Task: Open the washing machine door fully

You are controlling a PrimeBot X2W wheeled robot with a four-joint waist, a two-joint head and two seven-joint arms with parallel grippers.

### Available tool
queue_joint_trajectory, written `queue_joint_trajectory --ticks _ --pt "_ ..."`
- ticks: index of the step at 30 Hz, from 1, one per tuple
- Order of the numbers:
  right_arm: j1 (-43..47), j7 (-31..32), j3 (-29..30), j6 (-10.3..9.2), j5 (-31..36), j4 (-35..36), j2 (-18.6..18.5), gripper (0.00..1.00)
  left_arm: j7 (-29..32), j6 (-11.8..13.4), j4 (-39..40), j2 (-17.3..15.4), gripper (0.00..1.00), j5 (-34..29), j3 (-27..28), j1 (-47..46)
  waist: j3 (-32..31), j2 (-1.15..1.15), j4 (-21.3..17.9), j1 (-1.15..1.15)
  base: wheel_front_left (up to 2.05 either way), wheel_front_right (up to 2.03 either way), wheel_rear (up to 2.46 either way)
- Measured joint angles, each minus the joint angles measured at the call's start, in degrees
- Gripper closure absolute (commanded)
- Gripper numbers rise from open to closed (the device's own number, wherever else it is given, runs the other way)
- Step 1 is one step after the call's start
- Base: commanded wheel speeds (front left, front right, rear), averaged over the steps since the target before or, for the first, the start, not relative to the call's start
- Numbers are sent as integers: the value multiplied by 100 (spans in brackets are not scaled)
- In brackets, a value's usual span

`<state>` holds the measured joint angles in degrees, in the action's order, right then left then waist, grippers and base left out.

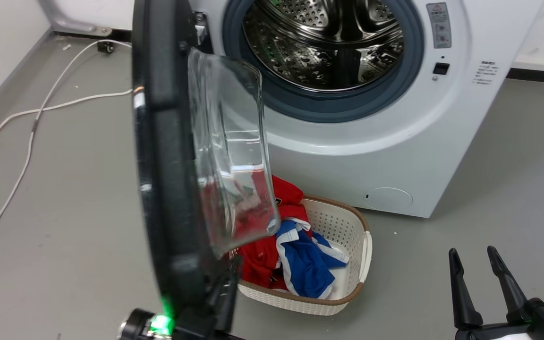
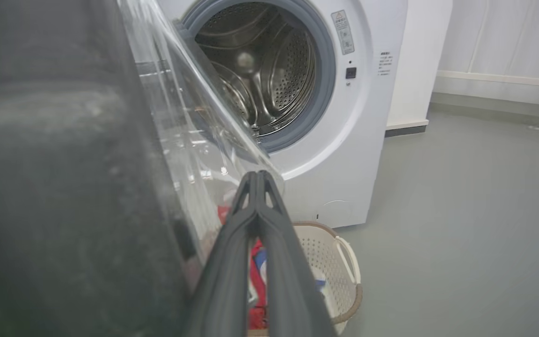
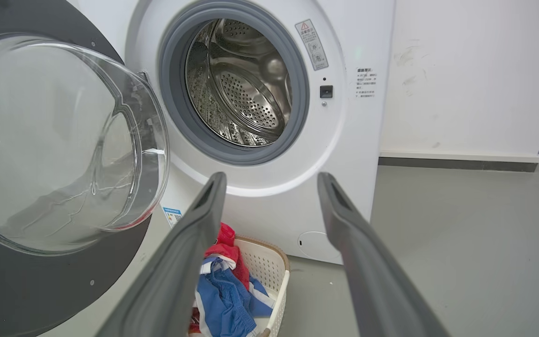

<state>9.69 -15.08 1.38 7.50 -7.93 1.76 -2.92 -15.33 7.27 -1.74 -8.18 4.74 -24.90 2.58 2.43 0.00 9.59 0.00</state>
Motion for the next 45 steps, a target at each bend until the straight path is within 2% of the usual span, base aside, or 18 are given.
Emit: queue_joint_trajectory --ticks 12,20,35,45 --pt "2 0 37 -1 34 2 1 0 10 431 157 -249 100 209 1165 376 17 0 259 0 0 0 0" --pt "1 0 15 0 54 8 1 0 11 542 225 -431 100 232 1863 566 60 0 330 0 0 0 0" --pt "-130 0 55 0 210 124 1 0 10 533 -105 -680 100 334 3088 69 385 0 332 0 0 0 0" --pt "-261 0 108 -1 287 166 1 0 10 346 -535 -751 100 467 3845 -422 700 0 265 0 0 0 0"
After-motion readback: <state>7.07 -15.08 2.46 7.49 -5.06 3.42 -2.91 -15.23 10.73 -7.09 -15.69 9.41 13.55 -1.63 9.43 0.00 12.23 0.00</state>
